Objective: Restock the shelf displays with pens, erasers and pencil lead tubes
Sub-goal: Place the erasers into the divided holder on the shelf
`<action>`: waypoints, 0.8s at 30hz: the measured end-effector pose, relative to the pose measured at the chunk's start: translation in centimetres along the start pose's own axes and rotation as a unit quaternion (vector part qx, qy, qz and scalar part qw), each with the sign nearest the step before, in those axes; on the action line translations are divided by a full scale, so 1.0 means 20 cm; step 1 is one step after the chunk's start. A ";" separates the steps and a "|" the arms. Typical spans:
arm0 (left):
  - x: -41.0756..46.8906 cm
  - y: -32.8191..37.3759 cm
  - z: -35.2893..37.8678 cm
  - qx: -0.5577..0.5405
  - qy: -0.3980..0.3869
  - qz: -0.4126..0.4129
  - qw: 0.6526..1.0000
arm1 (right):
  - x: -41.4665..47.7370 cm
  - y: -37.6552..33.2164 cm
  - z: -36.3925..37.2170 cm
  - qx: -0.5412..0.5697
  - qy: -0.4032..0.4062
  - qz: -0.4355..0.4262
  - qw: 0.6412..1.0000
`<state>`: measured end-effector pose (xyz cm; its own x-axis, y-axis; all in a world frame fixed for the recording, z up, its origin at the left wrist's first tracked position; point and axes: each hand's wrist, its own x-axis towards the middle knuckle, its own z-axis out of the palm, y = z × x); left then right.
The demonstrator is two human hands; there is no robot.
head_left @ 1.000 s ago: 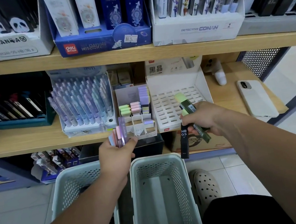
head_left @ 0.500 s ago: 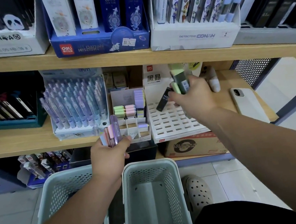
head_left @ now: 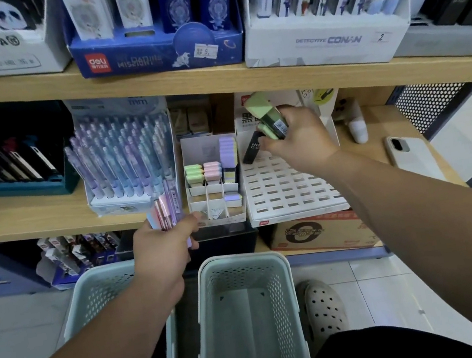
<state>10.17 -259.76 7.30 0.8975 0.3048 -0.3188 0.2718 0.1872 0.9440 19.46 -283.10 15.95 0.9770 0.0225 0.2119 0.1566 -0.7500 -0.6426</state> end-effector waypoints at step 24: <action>0.04 0.00 -0.02 -0.010 -0.010 -0.015 1.000 | 0.05 -0.04 0.09 0.155 -0.006 0.113 0.981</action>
<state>10.81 -259.18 6.94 0.8959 0.2803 -0.3447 0.2918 0.2138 0.9323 20.55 -281.36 15.37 0.9932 -0.1124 0.0309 -0.0297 -0.5002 -0.8654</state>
